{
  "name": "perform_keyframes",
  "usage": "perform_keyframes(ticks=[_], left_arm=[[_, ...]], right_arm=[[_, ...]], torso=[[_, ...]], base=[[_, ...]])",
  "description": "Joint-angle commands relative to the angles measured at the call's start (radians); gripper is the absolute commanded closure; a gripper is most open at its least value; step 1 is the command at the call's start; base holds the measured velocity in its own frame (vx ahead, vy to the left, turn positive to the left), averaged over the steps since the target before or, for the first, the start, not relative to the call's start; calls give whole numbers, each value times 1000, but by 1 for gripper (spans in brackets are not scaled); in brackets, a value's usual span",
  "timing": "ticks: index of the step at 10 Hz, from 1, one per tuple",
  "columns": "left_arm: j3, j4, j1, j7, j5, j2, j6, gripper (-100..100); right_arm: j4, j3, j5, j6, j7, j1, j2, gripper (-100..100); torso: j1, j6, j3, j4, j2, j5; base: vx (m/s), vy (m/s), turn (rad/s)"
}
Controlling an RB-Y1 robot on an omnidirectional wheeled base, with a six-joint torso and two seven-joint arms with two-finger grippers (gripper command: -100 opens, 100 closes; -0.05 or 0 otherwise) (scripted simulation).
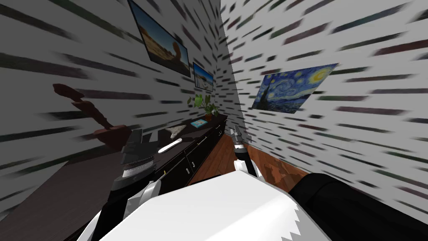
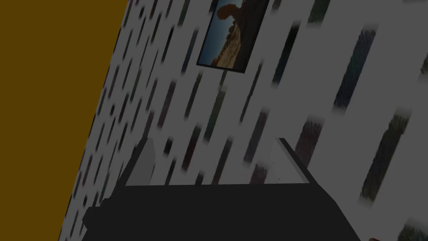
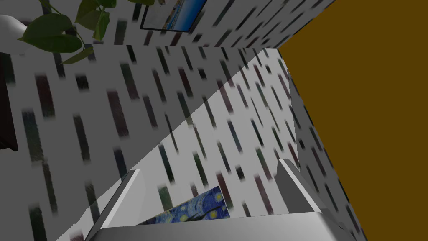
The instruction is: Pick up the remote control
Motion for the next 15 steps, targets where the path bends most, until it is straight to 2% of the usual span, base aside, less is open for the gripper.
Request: perform_keyframes(ticks=[1, 3, 6, 7, 8, 9, 11, 12, 13, 14, 15], left_arm=[[6, 9, -8, -2, 9, 34, 14, -100], [16, 31, -25, -6, 31, 89, 49, -100], [38, 84, -60, -14, 84, 181, 126, -100], [38, 84, -60, -14, 84, 184, 137, -100], [47, 106, -73, -16, 107, 219, 173, -100], [47, 106, -73, -16, 107, 219, 175, -100], [67, 157, -102, -20, 160, 285, 241, -100], [67, 157, -102, -20, 160, 290, 262, -100], [77, 184, -118, -20, 189, 328, 302, -100], [77, 184, -118, -20, 189, 328, 311, -100], [89, 213, -134, -20, 219, 366, 342, -100]], right_arm=[[0, 0, 0, 0, 0, 0, 0, 0], [0, 0, 0, 0, 0, 0, 0, 0], [0, 0, 0, 0, 0, 0, 0, 0], [0, 0, 0, 0, 0, 0, 0, 0], [0, 0, 0, 0, 0, 0, 0, 0], [0, 0, 0, 0, 0, 0, 0, 0], [0, 0, 0, 0, 0, 0, 0, 0], [0, 0, 0, 0, 0, 0, 0, 0], [0, 0, 0, 0, 0, 0, 0, 0], [0, 0, 0, 0, 0, 0, 0, 0], [0, 0, 0, 0, 0, 0, 0, 0]], torso=[[0, 0, 0, 0, 0, 0], [-3, 0, 0, 0, 0, -1], [-7, 0, 0, 0, 0, -2], [-8, 0, 0, 0, -1, -2], [-6, 0, 0, 0, 0, -2], [-6, 0, 0, 0, 0, -1], [-4, 0, 0, 0, -1, -1], [-7, 0, 0, 0, -1, -2], [-6, 0, 0, 0, -1, -1], [-6, 0, 0, 0, -1, -1], [-5, 0, 0, 0, -1, -1]], base=[[-3, -24, -82], [-12, -66, -89], [-2, -112, -145], [5, -86, -62], [-1, -86, -130], [-1, -63, -57], [13, -94, -170], [15, -86, -59], [11, -88, -136], [17, -71, -58], [17, -81, -152]])
